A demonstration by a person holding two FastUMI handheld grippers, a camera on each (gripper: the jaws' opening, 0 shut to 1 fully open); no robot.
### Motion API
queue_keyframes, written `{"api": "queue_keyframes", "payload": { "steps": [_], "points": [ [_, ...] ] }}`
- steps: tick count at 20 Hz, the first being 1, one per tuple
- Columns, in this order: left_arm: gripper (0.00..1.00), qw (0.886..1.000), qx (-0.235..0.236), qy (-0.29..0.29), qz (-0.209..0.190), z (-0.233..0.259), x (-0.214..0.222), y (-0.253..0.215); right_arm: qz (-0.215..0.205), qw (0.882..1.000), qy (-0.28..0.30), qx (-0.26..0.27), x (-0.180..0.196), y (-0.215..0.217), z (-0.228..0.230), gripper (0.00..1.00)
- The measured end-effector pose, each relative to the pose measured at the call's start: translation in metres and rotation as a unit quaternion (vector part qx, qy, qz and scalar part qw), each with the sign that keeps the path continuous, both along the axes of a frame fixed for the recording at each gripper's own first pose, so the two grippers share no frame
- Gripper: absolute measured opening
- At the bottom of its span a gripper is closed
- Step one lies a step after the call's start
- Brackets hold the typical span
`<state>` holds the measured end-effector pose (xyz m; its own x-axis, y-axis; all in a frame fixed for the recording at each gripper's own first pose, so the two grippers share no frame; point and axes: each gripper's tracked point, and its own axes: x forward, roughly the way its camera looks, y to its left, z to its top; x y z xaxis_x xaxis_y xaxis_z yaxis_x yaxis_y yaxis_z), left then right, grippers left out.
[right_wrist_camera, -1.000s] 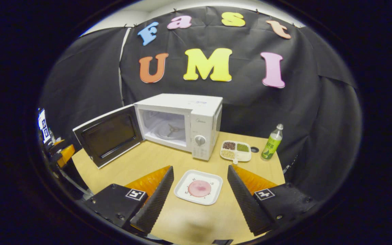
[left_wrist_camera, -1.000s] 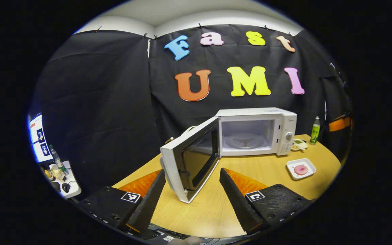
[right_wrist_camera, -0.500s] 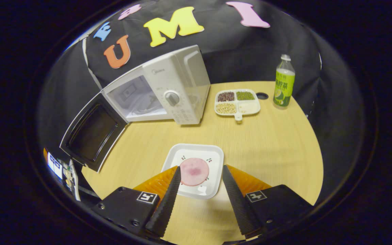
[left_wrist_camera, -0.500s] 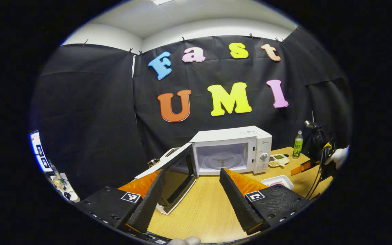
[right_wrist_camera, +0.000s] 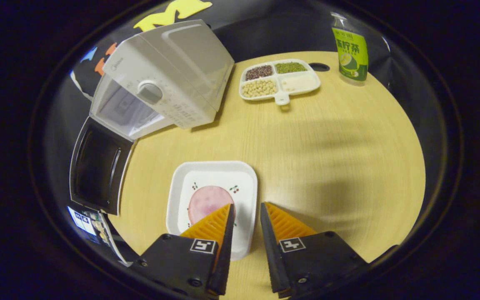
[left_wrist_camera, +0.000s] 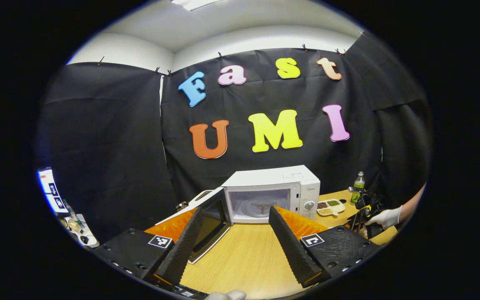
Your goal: Open the microwave oven with the left hand, put the food in, and close the microwave oven.
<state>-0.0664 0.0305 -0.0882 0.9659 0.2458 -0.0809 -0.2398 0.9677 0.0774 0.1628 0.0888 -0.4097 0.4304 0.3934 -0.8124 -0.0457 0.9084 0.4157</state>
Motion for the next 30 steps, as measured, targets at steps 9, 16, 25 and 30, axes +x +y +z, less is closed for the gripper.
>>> {"api": "queue_keyframes", "payload": {
  "steps": [9, 16, 25, 30],
  "points": [
    [0.96, 0.999, 0.008, 0.005, 0.050, 0.006, -0.019, -0.014, 0.028, 0.997, 0.075, -0.016, -0.002, -0.002, -0.005, 0.07],
    [0.96, 0.998, 0.019, 0.006, 0.059, 0.009, -0.028, -0.021, 0.022, 0.994, 0.110, -0.018, -0.009, -0.003, -0.006, 0.05],
    [0.96, 1.000, -0.012, -0.020, 0.016, 0.001, -0.016, 0.002, -0.034, 0.993, 0.106, 0.043, -0.020, 0.009, 0.002, 0.04],
    [0.96, 0.999, -0.010, -0.003, -0.050, -0.013, -0.010, 0.033, -0.104, 0.989, 0.059, 0.087, -0.024, 0.029, 0.034, 0.04]
  ]
}}
